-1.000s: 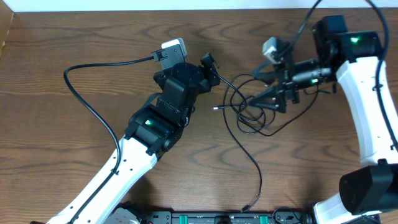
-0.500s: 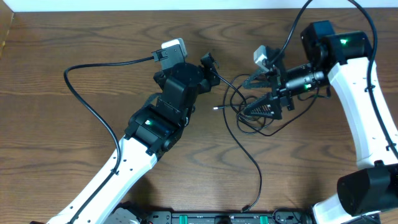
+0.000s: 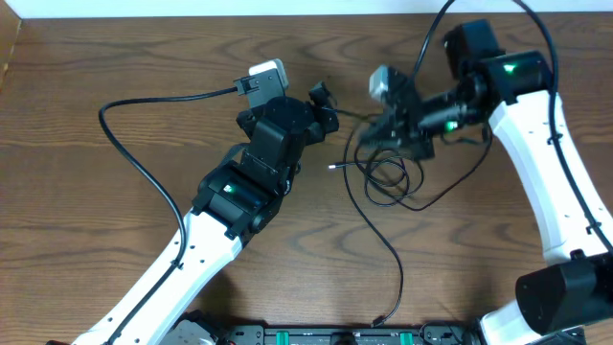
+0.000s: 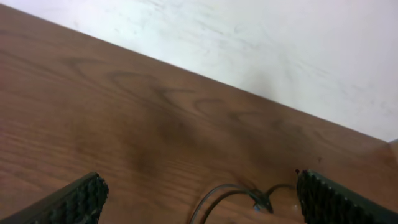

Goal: Untangle cables

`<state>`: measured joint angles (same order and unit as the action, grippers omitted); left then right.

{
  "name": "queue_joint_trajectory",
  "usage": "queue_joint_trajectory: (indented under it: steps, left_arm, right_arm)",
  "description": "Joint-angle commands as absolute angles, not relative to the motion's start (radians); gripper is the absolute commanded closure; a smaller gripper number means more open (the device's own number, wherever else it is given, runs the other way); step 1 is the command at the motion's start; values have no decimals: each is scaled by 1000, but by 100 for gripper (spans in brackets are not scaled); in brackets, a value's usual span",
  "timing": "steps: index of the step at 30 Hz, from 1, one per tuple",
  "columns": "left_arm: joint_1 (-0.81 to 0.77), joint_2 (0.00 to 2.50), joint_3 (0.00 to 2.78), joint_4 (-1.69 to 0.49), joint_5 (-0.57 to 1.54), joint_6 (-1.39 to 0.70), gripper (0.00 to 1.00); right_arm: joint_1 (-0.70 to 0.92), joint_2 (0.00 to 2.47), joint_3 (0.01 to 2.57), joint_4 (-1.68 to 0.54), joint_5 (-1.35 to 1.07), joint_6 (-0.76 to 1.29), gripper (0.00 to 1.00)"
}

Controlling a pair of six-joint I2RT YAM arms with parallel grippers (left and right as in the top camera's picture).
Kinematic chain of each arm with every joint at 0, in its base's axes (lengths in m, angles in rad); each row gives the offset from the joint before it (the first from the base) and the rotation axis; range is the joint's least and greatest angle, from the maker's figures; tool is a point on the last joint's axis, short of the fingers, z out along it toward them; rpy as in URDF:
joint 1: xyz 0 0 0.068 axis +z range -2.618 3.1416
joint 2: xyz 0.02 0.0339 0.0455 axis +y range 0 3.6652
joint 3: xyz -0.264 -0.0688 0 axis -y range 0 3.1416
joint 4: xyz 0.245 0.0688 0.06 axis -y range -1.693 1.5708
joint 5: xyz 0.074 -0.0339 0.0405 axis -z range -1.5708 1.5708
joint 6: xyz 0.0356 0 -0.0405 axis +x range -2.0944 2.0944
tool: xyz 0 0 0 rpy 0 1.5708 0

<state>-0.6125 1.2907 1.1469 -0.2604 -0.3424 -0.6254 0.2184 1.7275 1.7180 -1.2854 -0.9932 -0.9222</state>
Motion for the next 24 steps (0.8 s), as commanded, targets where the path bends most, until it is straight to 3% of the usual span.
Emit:
queue_joint_trajectory:
  steps: [1,8,12,16,24]
  left_arm:
    - [-612,1293,1147,-268,-349,-626,2]
    - [-612,1293,1147,-284,-349,-626,2]
    - [-612,1293,1147,-285,-349,-626,2]
    - [-612,1293,1147,-291,-349,-626,2]
    - [-612,1293,1147,-299,-349,-626,2]
  right_arm:
    - [145,1698,1739,-1145,-725,-549,99]
    - [-38,1658,1747,-883,-393,-130,99]
    - [-101,1675,1745,-985,-366,-92,99]
    - [-118,1705,1719,-1065,-130,9,99]
    - [-120,1755,1592,-973,44,74,98]
